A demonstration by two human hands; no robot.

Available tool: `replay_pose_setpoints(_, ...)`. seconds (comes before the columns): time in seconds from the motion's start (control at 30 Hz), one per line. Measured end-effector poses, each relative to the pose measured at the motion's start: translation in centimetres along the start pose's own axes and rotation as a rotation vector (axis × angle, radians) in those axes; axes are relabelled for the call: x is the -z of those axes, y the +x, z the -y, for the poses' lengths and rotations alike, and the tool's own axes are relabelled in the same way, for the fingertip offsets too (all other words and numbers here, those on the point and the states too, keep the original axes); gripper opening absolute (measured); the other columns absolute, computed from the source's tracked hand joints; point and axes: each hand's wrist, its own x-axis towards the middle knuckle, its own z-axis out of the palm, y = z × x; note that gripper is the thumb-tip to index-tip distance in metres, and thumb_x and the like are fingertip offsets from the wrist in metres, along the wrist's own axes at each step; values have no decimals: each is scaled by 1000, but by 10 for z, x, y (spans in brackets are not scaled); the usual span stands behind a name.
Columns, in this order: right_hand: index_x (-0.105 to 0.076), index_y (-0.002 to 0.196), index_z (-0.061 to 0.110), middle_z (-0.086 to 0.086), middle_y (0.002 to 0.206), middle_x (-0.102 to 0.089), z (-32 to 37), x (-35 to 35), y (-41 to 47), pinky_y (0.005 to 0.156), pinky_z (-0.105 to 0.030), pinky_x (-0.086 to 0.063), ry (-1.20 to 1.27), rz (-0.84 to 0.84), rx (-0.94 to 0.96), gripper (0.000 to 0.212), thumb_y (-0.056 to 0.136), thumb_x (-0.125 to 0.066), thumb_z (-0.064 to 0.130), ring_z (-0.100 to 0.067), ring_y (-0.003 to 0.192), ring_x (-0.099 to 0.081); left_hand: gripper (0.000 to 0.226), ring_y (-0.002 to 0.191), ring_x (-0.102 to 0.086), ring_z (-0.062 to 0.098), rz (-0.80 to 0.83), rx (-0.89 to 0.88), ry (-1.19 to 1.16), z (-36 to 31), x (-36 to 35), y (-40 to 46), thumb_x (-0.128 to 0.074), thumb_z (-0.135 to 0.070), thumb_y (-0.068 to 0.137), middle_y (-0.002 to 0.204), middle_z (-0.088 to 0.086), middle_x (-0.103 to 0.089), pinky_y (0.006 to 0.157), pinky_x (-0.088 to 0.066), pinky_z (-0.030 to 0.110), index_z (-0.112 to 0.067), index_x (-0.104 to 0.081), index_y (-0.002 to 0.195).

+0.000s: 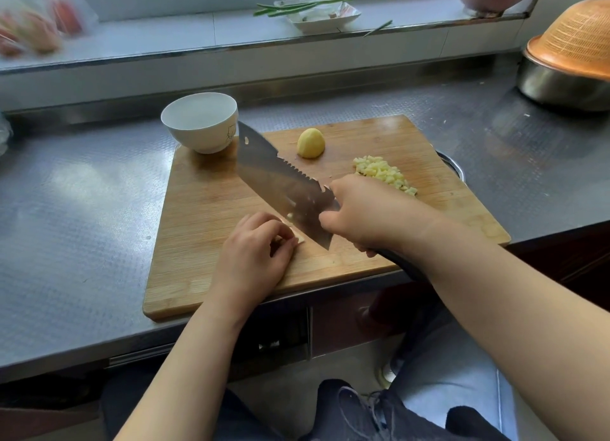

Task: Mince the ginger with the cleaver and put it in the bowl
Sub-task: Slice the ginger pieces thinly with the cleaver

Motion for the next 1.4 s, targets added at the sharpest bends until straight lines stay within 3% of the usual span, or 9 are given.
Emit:
replay_pose_setpoints(0.13, -59, 101, 15, -8, 67, -66, 7, -2, -1, 45, -30, -57, -61, 30, 14, 13, 93, -49, 17, -19, 49, -64, 6, 87, -55, 18, -9, 1, 7, 1, -1, 0, -74, -12, 81, 92, -1, -62, 75, -43, 26, -10, -68, 81)
replay_pose_setpoints(0.27, -51, 79, 13, -9, 57, -60, 12, -4, 2, 36, -22, -48, -107, 72, -24, 14, 93, -48, 12, -16, 37, -54, 4, 86, -57, 19, -2, 7, 12, 3, -2, 0, -73, -13, 81, 91, 0, -64, 75, -44, 27, -10, -70, 82)
replay_pose_setpoints(0.4, -43, 71, 17, -7, 63, -58, 18, -12, 4, 35, -20, -44, -146, 50, -22, 24, 94, -50, 10, -16, 41, -54, 5, 85, -57, 20, -1, 19, 30, 4, -3, 1, -73, -12, 80, 91, 0, -64, 72, -41, 25, -10, -69, 81)
replay_pose_setpoints(0.5, -46, 76, 20, -3, 65, -57, 11, -15, 4, 36, -20, -44, -70, 27, -34, 20, 95, -49, 15, -16, 45, -55, 4, 85, -58, 20, -12, 7, 35, 2, -3, 0, -73, -10, 80, 92, 1, -65, 74, -41, 23, -9, -70, 82)
replay_pose_setpoints(0.6, -52, 92, 16, -8, 69, -57, -2, -13, 4, 45, -28, -52, 147, 48, -83, 4, 95, -50, 14, -18, 49, -53, 4, 83, -58, 18, -32, -11, 42, 2, -3, -2, -73, -9, 82, 89, 2, -64, 73, -45, 25, -7, -70, 82)
replay_pose_setpoints(0.73, -55, 99, 14, -7, 70, -57, -6, -10, -3, 44, -28, -51, 130, -9, -64, 7, 95, -50, 15, -18, 49, -54, 1, 82, -59, 19, -64, 16, 29, 5, -1, -7, -72, -6, 84, 91, 2, -65, 73, -41, 19, -6, -71, 84)
replay_pose_setpoints(0.9, -56, 94, 14, -6, 65, -59, 3, -7, -10, 39, -23, -49, 66, -3, -6, 6, 94, -50, 15, -16, 46, -56, 8, 85, -53, 21, -66, 26, 64, 7, 0, -7, -71, -4, 81, 88, 1, -61, 74, -35, 19, -10, -65, 81)
replay_pose_setpoints(1.13, -51, 78, 13, -3, 57, -58, 17, -13, -7, 31, -10, -33, -71, 26, -13, 15, 93, -49, 14, -12, 37, -54, 8, 84, -52, 24, -48, 24, 111, 6, 0, -6, -67, -6, 82, 87, 2, -59, 73, -37, 28, -10, -61, 81)
replay_pose_setpoints(1.4, -42, 69, 19, 0, 66, -51, 26, -25, 2, 45, -25, -36, -178, -1, 4, 29, 96, -50, 15, -17, 56, -53, 8, 82, -52, 23, -35, 41, 111, 7, -1, -5, -69, -6, 80, 85, 2, -60, 72, -34, 24, -10, -62, 80)
